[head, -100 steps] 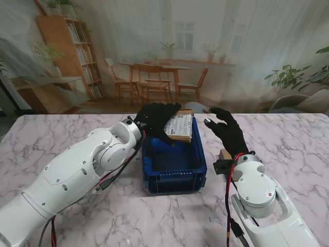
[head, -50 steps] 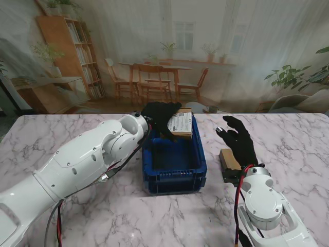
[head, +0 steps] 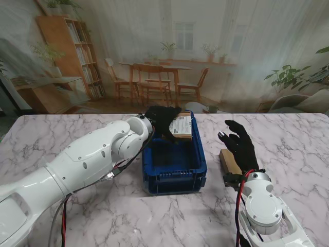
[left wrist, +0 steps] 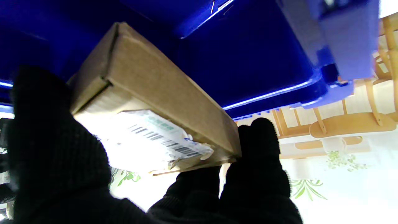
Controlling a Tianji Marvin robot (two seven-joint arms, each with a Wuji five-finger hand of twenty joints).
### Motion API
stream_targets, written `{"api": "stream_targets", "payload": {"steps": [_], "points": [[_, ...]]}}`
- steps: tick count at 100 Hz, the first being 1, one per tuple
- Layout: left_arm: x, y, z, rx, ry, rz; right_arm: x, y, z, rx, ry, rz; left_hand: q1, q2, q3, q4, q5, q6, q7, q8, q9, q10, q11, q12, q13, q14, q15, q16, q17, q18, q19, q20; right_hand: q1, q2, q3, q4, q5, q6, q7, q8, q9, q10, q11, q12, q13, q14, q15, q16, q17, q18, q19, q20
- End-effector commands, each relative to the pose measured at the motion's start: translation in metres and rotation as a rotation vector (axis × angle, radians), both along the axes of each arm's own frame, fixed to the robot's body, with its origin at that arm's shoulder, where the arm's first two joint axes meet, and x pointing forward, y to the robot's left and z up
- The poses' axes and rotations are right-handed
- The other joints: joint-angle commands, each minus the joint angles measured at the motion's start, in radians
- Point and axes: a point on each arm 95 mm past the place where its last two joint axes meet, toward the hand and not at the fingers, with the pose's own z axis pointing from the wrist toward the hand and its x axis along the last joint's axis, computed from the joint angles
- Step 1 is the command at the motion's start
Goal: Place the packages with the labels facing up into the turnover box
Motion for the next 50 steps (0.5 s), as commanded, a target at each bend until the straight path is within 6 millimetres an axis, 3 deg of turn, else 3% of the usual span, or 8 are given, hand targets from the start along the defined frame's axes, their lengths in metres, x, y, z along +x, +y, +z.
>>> {"api": "stream_targets", "payload": {"steps": [1,24,50], "points": [[0.0,-0.006,-0.002,0.004,0.018,0.001,-0.002,0.0,-0.006,0.008,0.016,-0.007,0.37,0.285,0.459,0.071,0.077,-0.074,0.107,0.024,0.146,-0.11,0.122,0.071,0.111,-0.13,0.174,0.016,-0.004,-0.108,0.031,0.025,0.014,-0.001,0.017,0.013,0.007,-0.051,-0.019,-0.021,-0.008,-0.013,-0.021,-0.011,0.01,-0.036,-0.039,-0.007,-0.001,0.001,-0.022,0.024],[0.003,-0.003,-0.009,0.019,0.033,0.016,-0.004,0.001,-0.006,0.002,0.014,-0.011,0.374,0.306,0.407,0.058,0.086,-0.067,0.096,0.005,0.141,-0.1,0.117,0.054,0.107,-0.12,0.172,0.001,-0.009,-0.101,0.039,0.025,0.014,0.003,0.019,0.012,0.005,-0.052,-0.019,-0.021,-0.017,-0.004,-0.021,-0.011,0.01,-0.033,-0.041,-0.005,0.005,0.005,-0.036,0.04],[0.006,0.0,-0.017,0.044,0.057,0.022,-0.003,0.003,-0.006,0.002,0.024,-0.015,0.364,0.328,0.373,0.061,0.088,-0.065,0.083,-0.007,0.128,-0.097,0.123,0.032,0.099,-0.113,0.169,-0.006,-0.017,-0.093,0.036,0.024,0.018,0.014,0.017,0.012,0.001,-0.051,-0.017,-0.018,-0.025,0.002,-0.017,-0.01,0.025,-0.025,-0.028,0.004,0.03,0.019,-0.021,0.073]]}}
